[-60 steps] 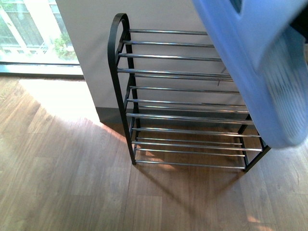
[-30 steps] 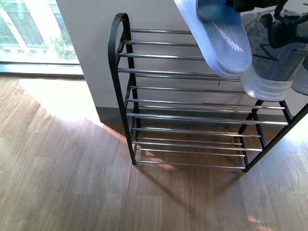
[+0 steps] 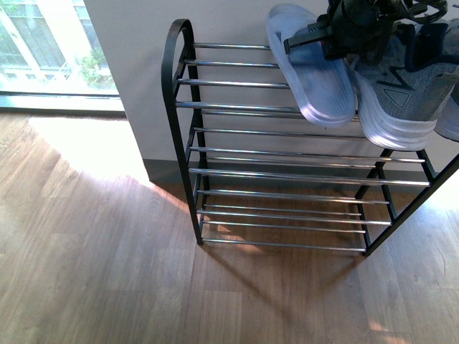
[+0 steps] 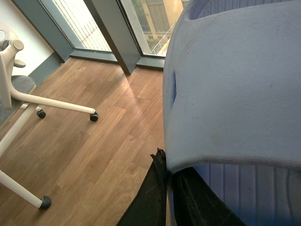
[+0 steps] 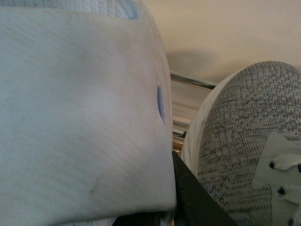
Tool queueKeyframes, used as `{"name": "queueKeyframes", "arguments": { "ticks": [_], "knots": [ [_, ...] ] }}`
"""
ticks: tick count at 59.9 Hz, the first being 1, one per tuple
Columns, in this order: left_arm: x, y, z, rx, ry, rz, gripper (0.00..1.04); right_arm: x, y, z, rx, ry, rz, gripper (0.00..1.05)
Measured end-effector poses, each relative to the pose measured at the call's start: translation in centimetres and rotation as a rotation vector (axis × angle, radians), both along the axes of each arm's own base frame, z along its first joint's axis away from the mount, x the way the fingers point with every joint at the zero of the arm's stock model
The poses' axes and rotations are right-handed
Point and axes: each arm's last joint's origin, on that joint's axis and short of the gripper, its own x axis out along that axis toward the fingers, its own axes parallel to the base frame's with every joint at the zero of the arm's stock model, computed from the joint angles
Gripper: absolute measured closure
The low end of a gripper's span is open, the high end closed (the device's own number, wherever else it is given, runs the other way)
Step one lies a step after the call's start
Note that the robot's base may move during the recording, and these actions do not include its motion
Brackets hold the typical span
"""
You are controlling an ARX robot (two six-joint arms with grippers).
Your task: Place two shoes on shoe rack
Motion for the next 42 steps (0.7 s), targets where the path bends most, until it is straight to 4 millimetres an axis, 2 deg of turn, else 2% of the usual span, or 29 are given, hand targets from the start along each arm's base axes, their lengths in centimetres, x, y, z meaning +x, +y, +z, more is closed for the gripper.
{"name": "queueKeyframes", "arguments": {
  "ticks": [12, 17, 23, 29, 36, 40, 42],
  "knots": [
    [0.0, 0.0, 0.0, 0.0, 0.0, 0.0, 1.03, 0.6, -0.6, -0.1, 0.006, 0.038, -0.036, 1.03],
    [0.0, 0.0, 0.0, 0.0, 0.0, 0.0, 1.03, 0.6, -0.8, 0.1, 0.092, 0.046, -0.045, 0.86],
    [0.0, 0.0, 0.0, 0.0, 0.0, 0.0, 1.03, 0.1, -1.1, 1.1, 0.18, 0.056, -0.047, 0.72],
    [0.0, 0.0, 0.0, 0.0, 0.0, 0.0, 1.03, -2.0, -1.8, 4.8, 0.297, 0.027, -0.027, 0.51],
    [0.0, 0.0, 0.0, 0.0, 0.0, 0.0, 1.03, -4.6, -3.1, 9.0, 0.391, -0.062, 0.029, 0.35],
    [0.0, 0.0, 0.0, 0.0, 0.0, 0.0, 1.03, -6.8, -4.7, 11.7, 0.423, -0.175, 0.04, 0.25],
    [0.0, 0.0, 0.0, 0.0, 0.0, 0.0, 1.03, -8.1, -5.8, 12.9, 0.409, -0.285, 0.024, 0.26]
  ]
}}
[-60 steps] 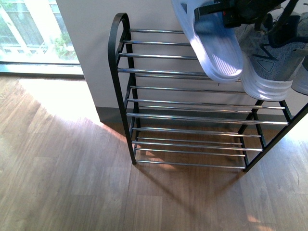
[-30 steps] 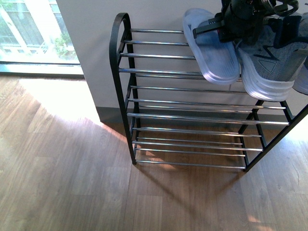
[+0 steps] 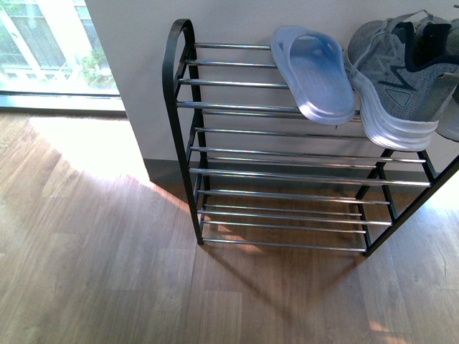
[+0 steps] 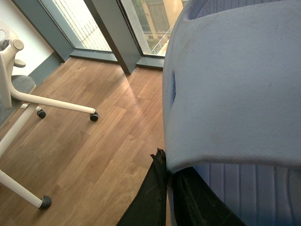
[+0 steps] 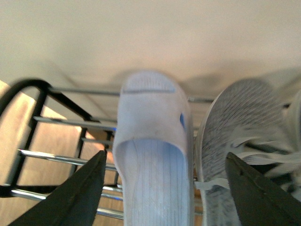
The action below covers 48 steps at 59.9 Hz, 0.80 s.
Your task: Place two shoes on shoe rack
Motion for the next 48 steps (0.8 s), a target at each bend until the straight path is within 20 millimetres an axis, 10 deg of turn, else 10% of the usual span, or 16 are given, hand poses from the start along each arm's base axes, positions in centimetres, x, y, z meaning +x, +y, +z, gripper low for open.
{"name": "queueKeyframes", "arguments": {
  "ticks": [11, 32, 48],
  "knots": [
    [0.0, 0.0, 0.0, 0.0, 0.0, 0.001, 1.03, -8.2, -5.4, 2.3, -0.058, -0.434, -0.116, 0.52],
    [0.0, 0.0, 0.0, 0.001, 0.0, 0.003, 1.03, -15.5, -6.5, -5.1, -0.103, -0.355, -0.078, 1.03],
    [0.0, 0.0, 0.0, 0.0, 0.0, 0.002, 1.03, -19.5, -8.0, -6.5, -0.108, -0.376, -0.093, 1.03]
  ]
}}
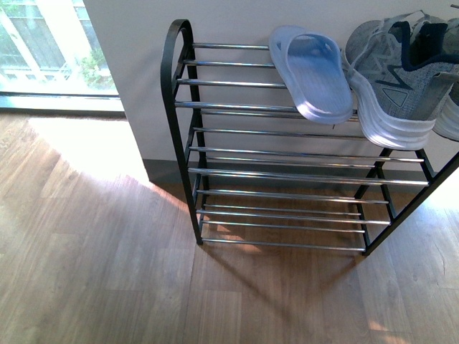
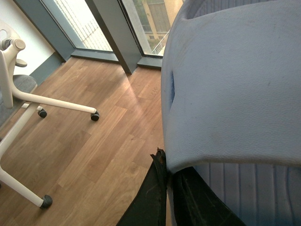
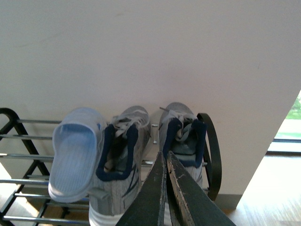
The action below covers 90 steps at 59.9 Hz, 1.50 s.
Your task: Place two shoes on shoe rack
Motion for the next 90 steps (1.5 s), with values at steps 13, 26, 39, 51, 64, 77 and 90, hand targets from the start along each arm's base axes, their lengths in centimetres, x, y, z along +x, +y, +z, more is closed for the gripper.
{"name": "queueKeyframes", "arguments": {
  "ticks": [13, 26, 39, 51, 64, 77, 90],
  "knots": [
    [0.0, 0.0, 0.0, 0.0, 0.0, -0.001, 1.03, -2.3, 0.0, -0.9, 0.0, -0.003, 0.006, 1.03],
    [0.0, 0.0, 0.0, 0.0, 0.0, -0.001, 1.03, -4.3, 0.0, -1.8, 0.0, 0.0, 0.006, 1.03],
    [0.0, 0.0, 0.0, 0.0, 0.0, -0.001, 1.03, -5.8, 0.0, -2.3, 0.0, 0.002, 0.006, 1.03],
    [0.0, 0.0, 0.0, 0.0, 0.0, -0.001, 1.03, -6.7, 0.0, -3.1, 0.0, -0.003, 0.005, 1.03],
    [0.0, 0.0, 0.0, 0.0, 0.0, -0.001, 1.03, -7.7, 0.0, -2.6, 0.0, -0.021, 0.006, 1.03],
    [0.0, 0.0, 0.0, 0.0, 0.0, 0.0, 1.03, -8.5, 0.0, -2.4, 0.0, -0.028, 0.006, 1.03],
    [0.0, 0.0, 0.0, 0.0, 0.0, -0.001, 1.03, -9.1, 0.0, -2.4, 0.0, -0.031, 0.006, 1.03]
  ]
}}
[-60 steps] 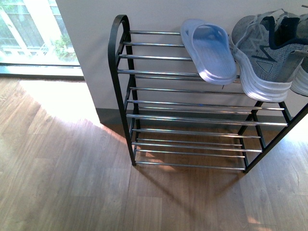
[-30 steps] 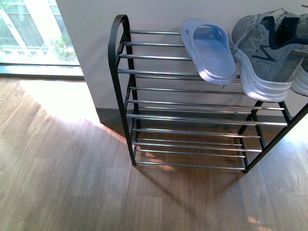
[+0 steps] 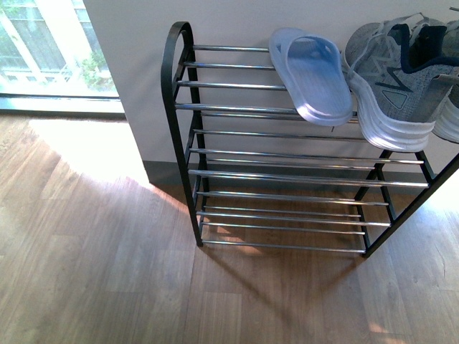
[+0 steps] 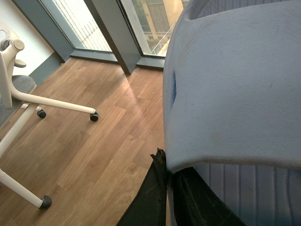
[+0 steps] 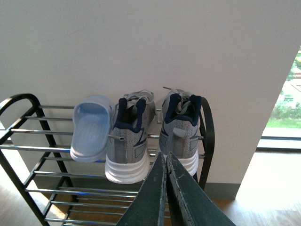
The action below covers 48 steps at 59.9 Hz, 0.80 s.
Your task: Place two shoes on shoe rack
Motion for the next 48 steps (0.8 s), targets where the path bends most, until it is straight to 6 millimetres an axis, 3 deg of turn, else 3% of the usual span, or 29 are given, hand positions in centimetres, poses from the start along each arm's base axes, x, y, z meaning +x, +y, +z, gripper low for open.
{"name": "queueKeyframes", "arguments": {
  "ticks": [48],
  "knots": [
    [0.0, 0.0, 0.0, 0.0, 0.0, 0.0, 1.03, -2.2, 0.0, -0.3, 0.0, 0.006, -0.002, 1.03]
  ]
}}
